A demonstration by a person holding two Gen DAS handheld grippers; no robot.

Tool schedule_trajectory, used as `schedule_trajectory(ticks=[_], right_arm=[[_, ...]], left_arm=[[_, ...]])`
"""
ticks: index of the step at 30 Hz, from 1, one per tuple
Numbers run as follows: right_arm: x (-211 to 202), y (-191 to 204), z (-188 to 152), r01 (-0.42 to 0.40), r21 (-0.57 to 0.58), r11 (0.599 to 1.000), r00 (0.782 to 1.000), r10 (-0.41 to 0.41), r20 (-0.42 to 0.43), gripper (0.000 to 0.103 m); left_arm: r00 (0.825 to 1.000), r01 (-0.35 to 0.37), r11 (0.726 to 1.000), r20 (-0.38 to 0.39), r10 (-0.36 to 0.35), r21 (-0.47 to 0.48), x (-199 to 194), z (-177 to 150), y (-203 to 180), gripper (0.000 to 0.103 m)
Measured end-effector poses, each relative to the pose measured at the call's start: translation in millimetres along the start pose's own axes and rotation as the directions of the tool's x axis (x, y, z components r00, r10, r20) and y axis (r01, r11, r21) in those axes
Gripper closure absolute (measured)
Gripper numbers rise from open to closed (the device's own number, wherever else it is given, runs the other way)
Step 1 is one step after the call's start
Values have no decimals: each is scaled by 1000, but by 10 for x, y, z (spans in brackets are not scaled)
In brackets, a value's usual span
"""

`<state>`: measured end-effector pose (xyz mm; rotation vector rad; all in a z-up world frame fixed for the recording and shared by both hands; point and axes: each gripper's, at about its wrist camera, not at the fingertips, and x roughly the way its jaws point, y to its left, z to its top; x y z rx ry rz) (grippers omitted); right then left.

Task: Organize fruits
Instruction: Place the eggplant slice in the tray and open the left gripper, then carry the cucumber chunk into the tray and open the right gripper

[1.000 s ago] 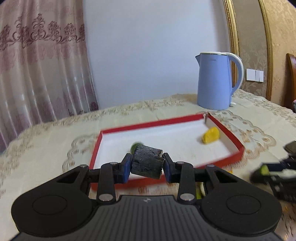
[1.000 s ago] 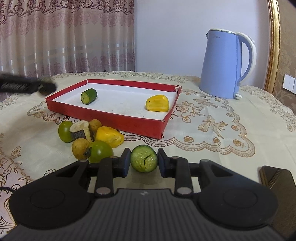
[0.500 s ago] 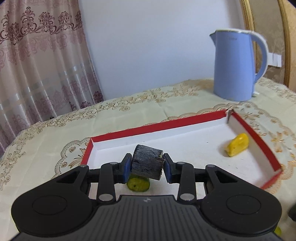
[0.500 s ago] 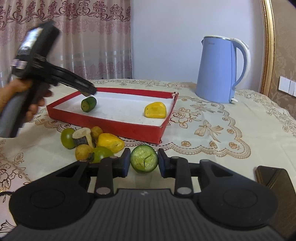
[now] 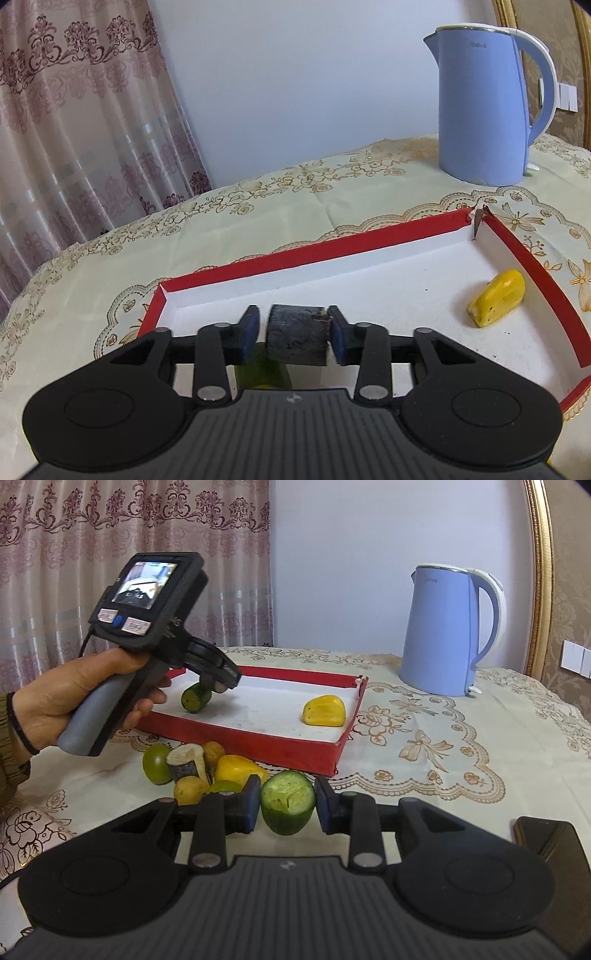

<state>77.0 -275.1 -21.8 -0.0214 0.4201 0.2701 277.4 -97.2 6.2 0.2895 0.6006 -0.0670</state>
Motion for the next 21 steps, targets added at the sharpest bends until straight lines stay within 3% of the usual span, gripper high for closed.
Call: schedule_trajectory(ticks=[2, 4, 10, 14, 21], right_arm=[[-1, 5, -1, -1, 3, 1000, 1000, 1, 0, 74], [2, 13, 2, -4, 4, 1000, 1000, 4, 0, 74], [12, 34, 22, -14, 10, 1000, 1000, 14, 5, 74], [28, 51, 62, -21, 2, 1000, 1000, 20, 12, 74], [180, 51, 252, -37, 0, 999, 999, 37, 28, 74]], left_arm=[[1000, 2, 1000, 1, -2, 0, -9, 7, -9, 45], [1000, 4, 1000, 10, -4, 0, -57, -4, -13, 38], [998, -38, 999, 43, 38, -8, -335, -132, 61, 28], [996, -82, 987, 31, 87, -141, -615, -379, 328, 28], [995, -93, 930, 6, 102, -355, -1004, -938, 779, 28]])
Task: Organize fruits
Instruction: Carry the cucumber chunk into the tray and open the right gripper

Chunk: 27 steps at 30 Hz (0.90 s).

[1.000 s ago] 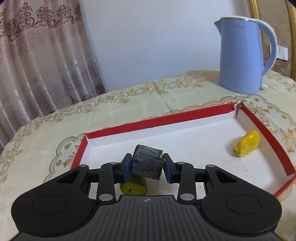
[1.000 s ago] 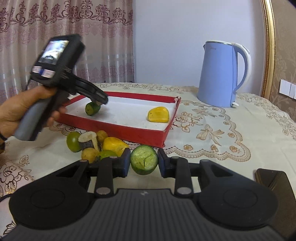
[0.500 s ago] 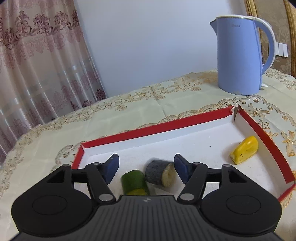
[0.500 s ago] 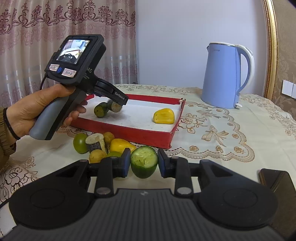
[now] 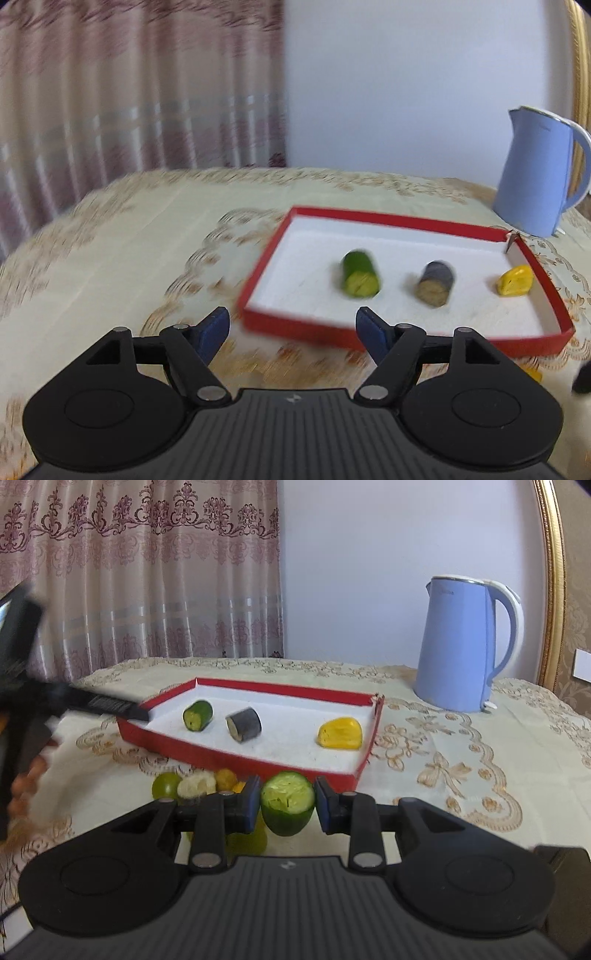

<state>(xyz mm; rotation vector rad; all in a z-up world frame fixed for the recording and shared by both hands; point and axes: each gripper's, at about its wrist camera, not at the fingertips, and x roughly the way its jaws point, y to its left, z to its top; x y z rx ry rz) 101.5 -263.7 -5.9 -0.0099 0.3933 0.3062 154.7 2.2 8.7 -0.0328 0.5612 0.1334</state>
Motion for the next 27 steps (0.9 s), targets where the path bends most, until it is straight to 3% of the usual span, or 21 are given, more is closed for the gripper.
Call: schedule_trajectory(ticks=[3, 7, 10, 12, 27], right_arm=[[65, -15, 85, -18, 13, 1000, 1000, 18, 13, 74], [231, -74, 186, -29, 45, 999, 1000, 29, -4, 74], [374, -95, 268, -26, 42, 999, 999, 27, -22, 74], [492, -90, 336, -4, 26, 1000, 999, 5, -33, 74], [1391, -202, 753, 145, 1, 989, 983, -144, -111, 74]], left_arm=[[1000, -9, 1000, 6, 9, -24, -58, -175, 74, 27], [999, -37, 999, 7, 37, 31, -30, -288, 16, 26], [998, -29, 998, 52, 27, 47, -83, -310, -13, 24], [997, -36, 998, 65, 32, 58, -87, -327, -27, 20], [1000, 14, 1000, 24, -14, -16, -6, -332, 102, 20]])
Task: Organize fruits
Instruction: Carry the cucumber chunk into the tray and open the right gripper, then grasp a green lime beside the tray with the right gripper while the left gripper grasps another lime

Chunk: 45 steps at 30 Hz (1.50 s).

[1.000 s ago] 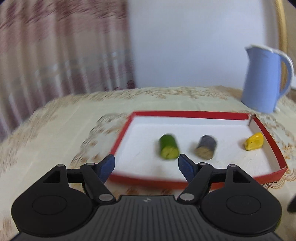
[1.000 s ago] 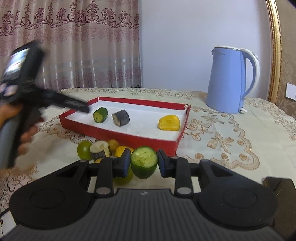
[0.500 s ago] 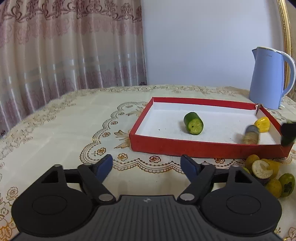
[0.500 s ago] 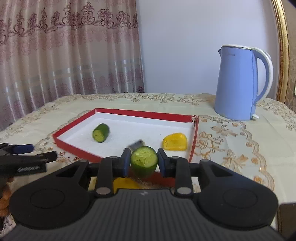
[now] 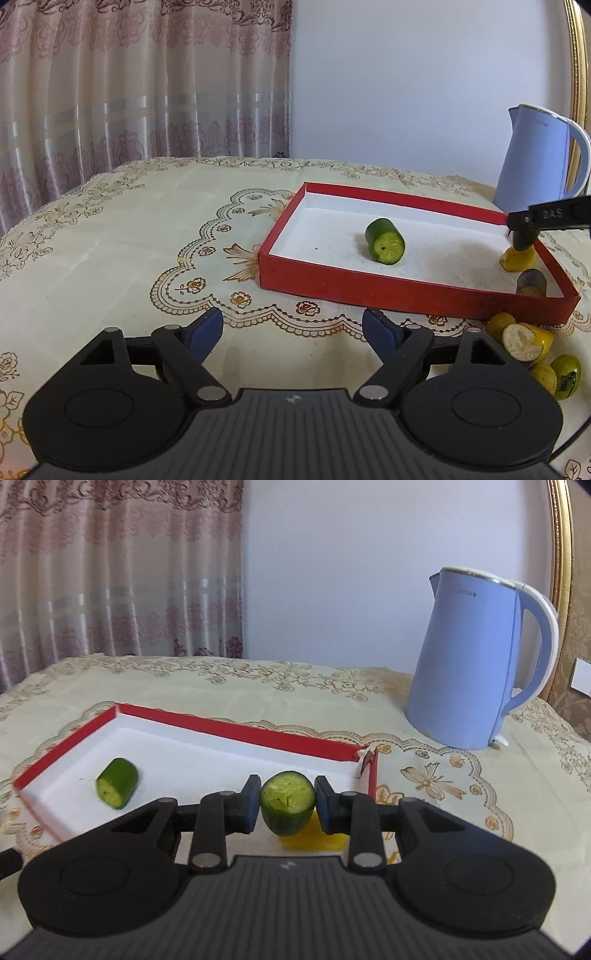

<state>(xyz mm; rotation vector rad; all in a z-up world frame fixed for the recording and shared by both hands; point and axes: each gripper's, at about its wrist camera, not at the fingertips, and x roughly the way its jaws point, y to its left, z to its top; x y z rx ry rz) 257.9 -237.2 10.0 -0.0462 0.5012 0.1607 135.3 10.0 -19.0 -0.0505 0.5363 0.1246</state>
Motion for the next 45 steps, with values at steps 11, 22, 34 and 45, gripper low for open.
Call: schedule_trajectory(ticks=[11, 22, 34, 45], right_arm=[[-272, 0, -91, -9, -4, 1000, 999, 9, 42, 57], [-1295, 64, -694, -17, -120, 993, 991, 33, 133, 40], [-1360, 205, -1067, -117, -224, 968, 992, 125, 18, 47], [-1187, 382, -1109, -210, -291, 933, 978, 200, -64, 56]], left_arm=[[1000, -11, 1000, -9, 11, 0, 0, -5, -18, 20], [1000, -6, 1000, -11, 6, 3, 5, -2, -15, 14], [1000, -9, 1000, -16, 9, 15, 23, -5, -34, 14], [1000, -7, 1000, -20, 8, 18, 25, -5, -47, 14]])
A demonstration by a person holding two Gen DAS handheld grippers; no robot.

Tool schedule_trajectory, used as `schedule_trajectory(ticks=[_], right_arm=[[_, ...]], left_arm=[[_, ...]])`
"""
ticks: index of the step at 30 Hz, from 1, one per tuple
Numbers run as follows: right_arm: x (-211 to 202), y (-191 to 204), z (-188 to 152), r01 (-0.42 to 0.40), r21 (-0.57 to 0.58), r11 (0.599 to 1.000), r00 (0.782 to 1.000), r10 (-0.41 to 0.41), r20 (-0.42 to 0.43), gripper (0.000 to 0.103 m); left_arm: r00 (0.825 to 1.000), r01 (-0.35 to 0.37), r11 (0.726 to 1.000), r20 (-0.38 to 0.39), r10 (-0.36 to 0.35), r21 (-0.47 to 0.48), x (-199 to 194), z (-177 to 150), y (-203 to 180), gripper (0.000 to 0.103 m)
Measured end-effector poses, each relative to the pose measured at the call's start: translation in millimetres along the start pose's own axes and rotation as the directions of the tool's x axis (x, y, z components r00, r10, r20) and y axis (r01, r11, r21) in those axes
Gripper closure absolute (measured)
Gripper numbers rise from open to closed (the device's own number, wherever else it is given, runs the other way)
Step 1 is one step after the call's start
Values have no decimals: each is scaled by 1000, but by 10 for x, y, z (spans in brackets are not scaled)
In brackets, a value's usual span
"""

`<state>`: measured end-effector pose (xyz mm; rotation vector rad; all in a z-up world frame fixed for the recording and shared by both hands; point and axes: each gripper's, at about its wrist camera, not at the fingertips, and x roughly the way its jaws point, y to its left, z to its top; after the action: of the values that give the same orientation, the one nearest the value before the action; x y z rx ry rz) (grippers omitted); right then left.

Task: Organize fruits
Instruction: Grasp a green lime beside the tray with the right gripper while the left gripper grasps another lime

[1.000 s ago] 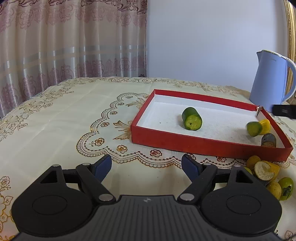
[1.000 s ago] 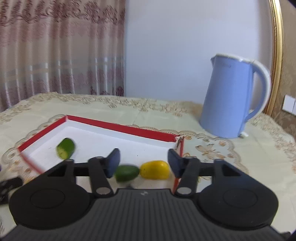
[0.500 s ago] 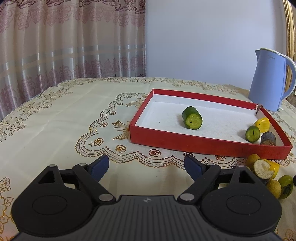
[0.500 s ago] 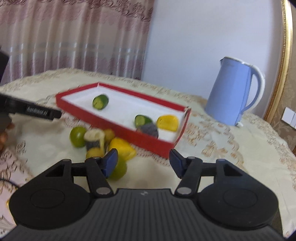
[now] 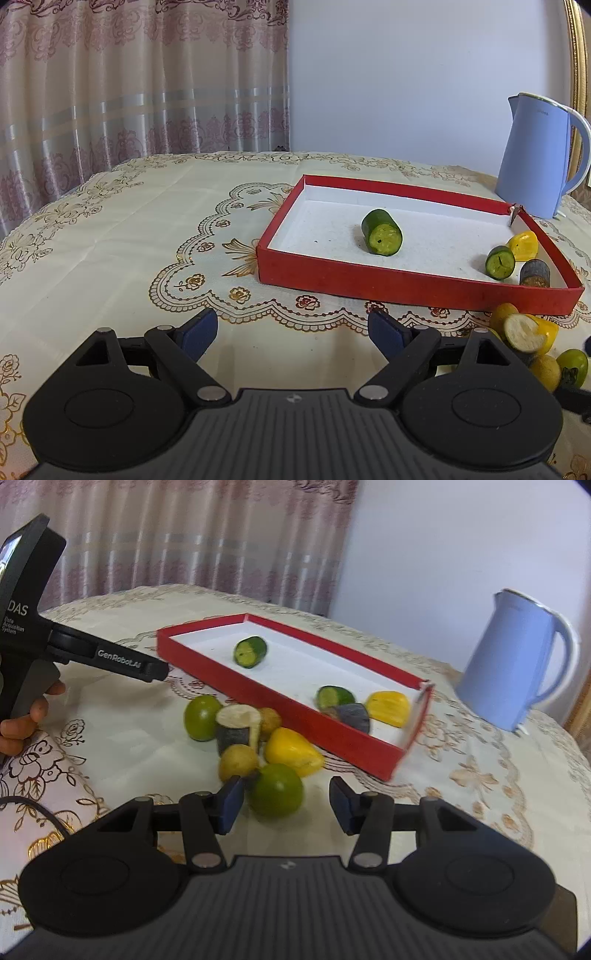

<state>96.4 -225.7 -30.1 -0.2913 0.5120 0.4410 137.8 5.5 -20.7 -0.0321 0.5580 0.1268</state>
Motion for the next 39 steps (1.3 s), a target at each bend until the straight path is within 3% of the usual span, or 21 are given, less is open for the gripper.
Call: schedule_trajectory(ticks=[2, 3, 7, 10, 13, 16, 18, 23, 27, 31, 33, 37, 39], right_arm=[[55, -10, 4, -2, 4, 1000, 1000, 2, -29, 70], [59, -12, -5, 3, 6, 1000, 999, -3, -33, 71], [-3, -40, -57, 10, 42, 999, 1000, -9, -22, 71], [-77, -133, -125, 58, 116, 992, 998, -58, 4, 71], [-138, -274, -201, 87, 221, 971, 995, -95, 26, 71], [-165, -335, -222, 106, 258, 960, 992, -119, 37, 71], [-153, -332, -219, 107, 253, 962, 992, -120, 34, 71], [-158, -311, -218, 99, 247, 964, 993, -112, 39, 71], [-154, -350, -228, 82, 266, 960, 994, -96, 42, 71], [-150, -325, -219, 85, 253, 964, 994, -97, 39, 71], [-149, -323, -220, 82, 254, 964, 995, -95, 40, 71], [-148, -325, -220, 81, 260, 962, 995, -95, 39, 71], [-150, -326, -218, 85, 258, 962, 994, -98, 40, 71]], left_arm=[[1000, 0, 1000, 0, 0, 0, 0, 1, 0, 14], [1000, 1, 1000, 0, -1, 0, 0, 1, -1, 14], [1000, 4, 1000, -1, -4, 4, 6, 0, -3, 14], [1000, 23, 1000, 10, -23, 7, -13, -6, 2, 14], [991, 129, 991, 28, -130, 29, -73, -15, 17, 14], [967, 249, 964, 29, -252, 97, -164, -41, -27, 14], [950, 297, 936, 37, -309, 190, -238, -70, -121, 14], [942, 291, 860, 30, -333, 420, -303, -153, -394, 14], [922, 331, 797, 6, -387, 506, -310, -182, -522, 14], [924, 337, 779, -27, -381, 529, -249, -195, -599, 14], [924, 347, 777, -47, -380, 526, -214, -197, -607, 19], [920, 377, 778, -103, -379, 502, -163, -204, -594, 55], [916, 387, 788, -107, -385, 478, -155, -195, -561, 60]])
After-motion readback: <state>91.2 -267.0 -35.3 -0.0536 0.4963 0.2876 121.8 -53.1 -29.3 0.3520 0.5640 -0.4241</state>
